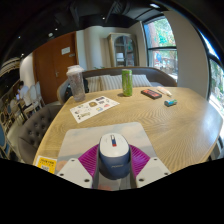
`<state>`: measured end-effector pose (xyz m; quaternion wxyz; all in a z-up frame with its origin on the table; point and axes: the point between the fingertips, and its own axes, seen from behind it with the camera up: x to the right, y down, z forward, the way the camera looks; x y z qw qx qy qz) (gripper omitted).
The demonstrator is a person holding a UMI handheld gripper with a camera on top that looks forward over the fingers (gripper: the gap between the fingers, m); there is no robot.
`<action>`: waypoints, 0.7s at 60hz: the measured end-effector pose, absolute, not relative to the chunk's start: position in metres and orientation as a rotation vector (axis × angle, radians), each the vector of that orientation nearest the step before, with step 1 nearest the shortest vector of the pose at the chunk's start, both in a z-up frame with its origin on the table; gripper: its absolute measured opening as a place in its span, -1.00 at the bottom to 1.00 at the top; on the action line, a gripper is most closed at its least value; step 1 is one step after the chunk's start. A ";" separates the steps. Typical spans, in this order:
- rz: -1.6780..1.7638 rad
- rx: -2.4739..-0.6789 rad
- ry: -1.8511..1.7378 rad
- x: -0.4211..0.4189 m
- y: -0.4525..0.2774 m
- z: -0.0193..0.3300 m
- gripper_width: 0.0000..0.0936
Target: Arrange mouse
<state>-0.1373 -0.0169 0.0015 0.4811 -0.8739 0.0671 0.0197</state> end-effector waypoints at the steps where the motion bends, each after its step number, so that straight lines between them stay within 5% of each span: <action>1: 0.047 -2.142 0.162 -0.138 -0.018 -0.002 -0.09; 14: -0.041 -2.168 0.082 -0.137 -0.017 -0.008 0.23; 23: -0.006 -2.162 0.078 -0.131 -0.027 0.000 0.73; 42: 0.045 -2.152 -0.073 -0.101 -0.134 0.013 0.82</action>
